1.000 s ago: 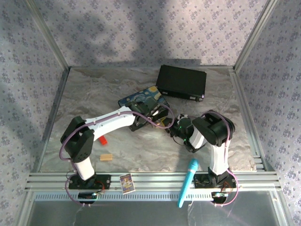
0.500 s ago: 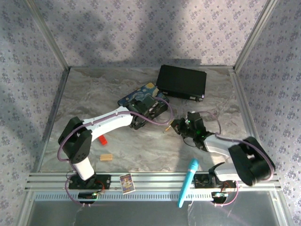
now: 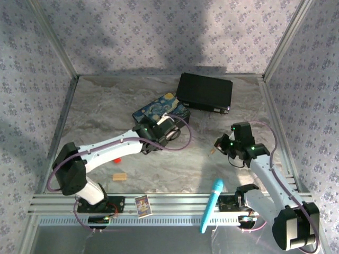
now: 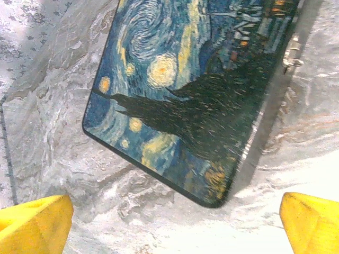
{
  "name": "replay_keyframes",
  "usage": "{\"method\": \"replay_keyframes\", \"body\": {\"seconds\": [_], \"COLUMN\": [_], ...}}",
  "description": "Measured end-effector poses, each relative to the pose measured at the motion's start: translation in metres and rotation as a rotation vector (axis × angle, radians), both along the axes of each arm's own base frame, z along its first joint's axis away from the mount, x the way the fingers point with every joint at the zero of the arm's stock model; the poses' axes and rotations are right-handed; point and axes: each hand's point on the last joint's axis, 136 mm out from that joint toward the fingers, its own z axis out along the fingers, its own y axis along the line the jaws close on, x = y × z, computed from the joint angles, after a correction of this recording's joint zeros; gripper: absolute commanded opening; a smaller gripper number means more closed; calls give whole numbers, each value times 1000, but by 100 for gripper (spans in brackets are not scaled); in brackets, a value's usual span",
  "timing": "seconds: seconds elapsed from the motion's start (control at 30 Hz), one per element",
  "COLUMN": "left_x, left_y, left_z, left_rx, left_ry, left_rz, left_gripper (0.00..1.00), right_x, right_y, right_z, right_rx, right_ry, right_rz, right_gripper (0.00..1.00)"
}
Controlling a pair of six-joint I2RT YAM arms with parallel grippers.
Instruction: Unlock a padlock with a key
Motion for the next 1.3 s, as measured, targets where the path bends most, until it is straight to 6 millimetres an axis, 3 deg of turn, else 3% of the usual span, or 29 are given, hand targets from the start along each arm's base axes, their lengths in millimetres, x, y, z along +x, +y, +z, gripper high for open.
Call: {"method": "replay_keyframes", "body": {"seconds": [0.2,0.53,0.7,1.03,1.2,1.3], "left_x": [-13,-6,0,14,27,36], "left_y": [4,30,47,62,84,97], "left_z": [-28,-53,-62,-63,-73,-77], "left_rx": [63,149,159,136,101,75], "left_ry": [31,18,29,26,53,75], "left_rz": [26,125,167,224,300,338], "left_gripper": [100,100,100,100,100,100], "right_x": [-20,-11,6,23,30,34], "right_y": [-11,9,20,34,41,48], "right_z": [-30,-71,-78,-91,-86,-88], "right_rx": [-43,-45,-41,-53,-106,-145], "right_ry": [161,288,277,288,264,267], "right_rz": [32,110,137,181,245,295], "right_gripper": [0,0,0,0,7,17]}}
